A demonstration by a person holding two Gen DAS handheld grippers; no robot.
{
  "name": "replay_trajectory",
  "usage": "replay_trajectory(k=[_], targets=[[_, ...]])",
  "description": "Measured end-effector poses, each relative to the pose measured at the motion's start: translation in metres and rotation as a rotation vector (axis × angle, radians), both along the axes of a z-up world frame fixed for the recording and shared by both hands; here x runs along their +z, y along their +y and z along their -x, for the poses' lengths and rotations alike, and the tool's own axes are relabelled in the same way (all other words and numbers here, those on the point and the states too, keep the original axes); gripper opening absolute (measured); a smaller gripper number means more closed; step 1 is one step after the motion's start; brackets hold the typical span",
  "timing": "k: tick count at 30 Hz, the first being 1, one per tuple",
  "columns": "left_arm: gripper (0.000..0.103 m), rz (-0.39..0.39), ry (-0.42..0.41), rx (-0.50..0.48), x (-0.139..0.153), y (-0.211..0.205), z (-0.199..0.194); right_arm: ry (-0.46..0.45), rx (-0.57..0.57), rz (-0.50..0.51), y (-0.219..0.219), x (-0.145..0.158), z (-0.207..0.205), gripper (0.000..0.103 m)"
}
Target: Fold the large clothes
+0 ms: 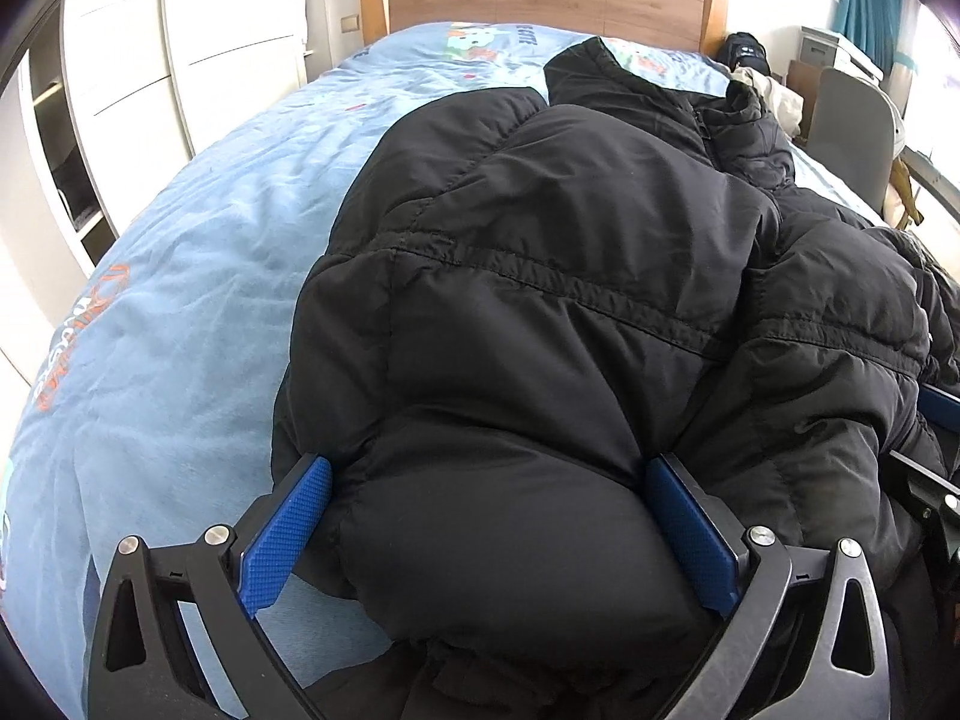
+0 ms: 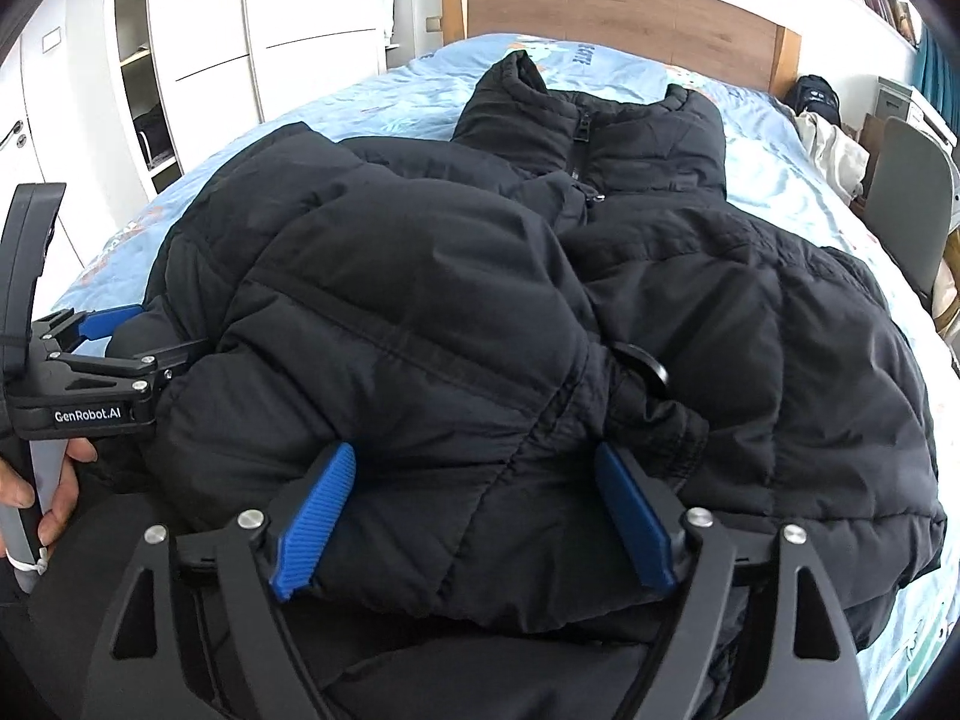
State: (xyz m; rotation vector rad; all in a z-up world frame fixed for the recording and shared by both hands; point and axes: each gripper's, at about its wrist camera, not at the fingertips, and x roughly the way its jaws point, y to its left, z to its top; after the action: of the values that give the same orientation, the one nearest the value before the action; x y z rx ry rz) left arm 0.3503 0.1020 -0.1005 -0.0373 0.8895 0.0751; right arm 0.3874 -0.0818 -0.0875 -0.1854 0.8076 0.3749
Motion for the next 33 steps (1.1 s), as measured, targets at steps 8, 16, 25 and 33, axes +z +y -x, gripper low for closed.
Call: replay_trajectory(k=[8,16,25,33], targets=[[0.103,-0.021,0.011,0.007,-0.003,-0.004,-0.003,0.001,-0.007,0.027,0.004,-0.002,0.001,0.084],[0.103,-0.038,0.049,0.020,-0.001,-0.007,-0.007,0.052,-0.036,0.051,0.004,0.001,0.001,0.085],[0.103,-0.012,0.154,0.043,0.026,0.005,0.011,0.169,-0.102,0.109,-0.019,0.030,0.014,0.084],[0.103,-0.182,0.093,0.014,0.088,0.009,0.067,0.114,-0.233,0.060,-0.085,0.088,0.073,0.084]])
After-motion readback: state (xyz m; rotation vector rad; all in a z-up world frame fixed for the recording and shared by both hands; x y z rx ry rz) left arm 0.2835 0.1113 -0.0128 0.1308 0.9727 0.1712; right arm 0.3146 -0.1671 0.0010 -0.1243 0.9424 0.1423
